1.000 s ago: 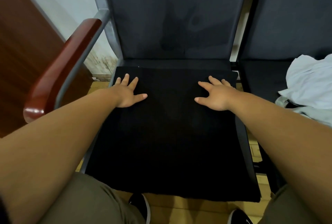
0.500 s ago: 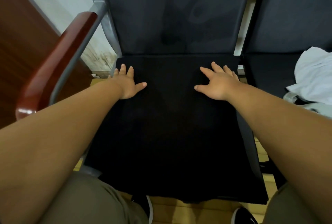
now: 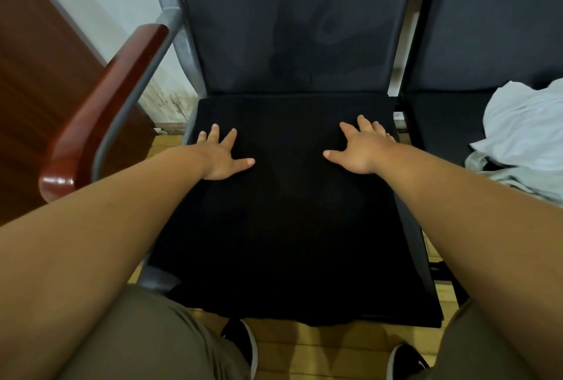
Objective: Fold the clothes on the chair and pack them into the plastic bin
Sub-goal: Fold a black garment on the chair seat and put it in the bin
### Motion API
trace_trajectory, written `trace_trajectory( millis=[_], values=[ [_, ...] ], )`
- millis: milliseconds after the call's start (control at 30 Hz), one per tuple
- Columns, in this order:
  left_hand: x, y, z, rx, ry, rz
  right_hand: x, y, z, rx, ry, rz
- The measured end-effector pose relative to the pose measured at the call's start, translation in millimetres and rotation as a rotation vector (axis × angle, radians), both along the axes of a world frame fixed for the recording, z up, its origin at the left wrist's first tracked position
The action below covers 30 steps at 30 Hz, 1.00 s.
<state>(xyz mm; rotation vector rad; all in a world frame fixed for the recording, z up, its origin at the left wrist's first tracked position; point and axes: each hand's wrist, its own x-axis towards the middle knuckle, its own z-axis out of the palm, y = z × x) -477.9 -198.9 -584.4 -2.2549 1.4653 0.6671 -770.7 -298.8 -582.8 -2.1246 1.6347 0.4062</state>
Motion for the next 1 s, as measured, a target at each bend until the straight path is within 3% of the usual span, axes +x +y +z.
trace_trajectory(
  millis=[333, 533, 800, 900, 1000],
  values=[
    [-2.2, -4.1, 10.3, -0.009, -0.004, -0.016, -9.8, -3.6, 0.9, -0.022, -0.033, -0.005],
    [-7.9, 37.7, 52.4, 0.005, 0.019, -0.022, -28.7, 29.9, 22.5, -0.053, 0.000, -0.119],
    [2.9, 131.1, 93.0, 0.126, 0.233, 0.235, -63.3, 112.4, 55.1, 0.091, 0.134, -0.020],
    [0.4, 166.0, 89.6, 0.179, 0.198, 0.275, -78.7, 135.7, 56.0, 0.172, 0.137, -0.088],
    [-16.8, 194.0, 81.3, 0.088, 0.098, 0.221, -90.8, 159.0, 51.9, 0.231, 0.125, -0.126]
  ],
)
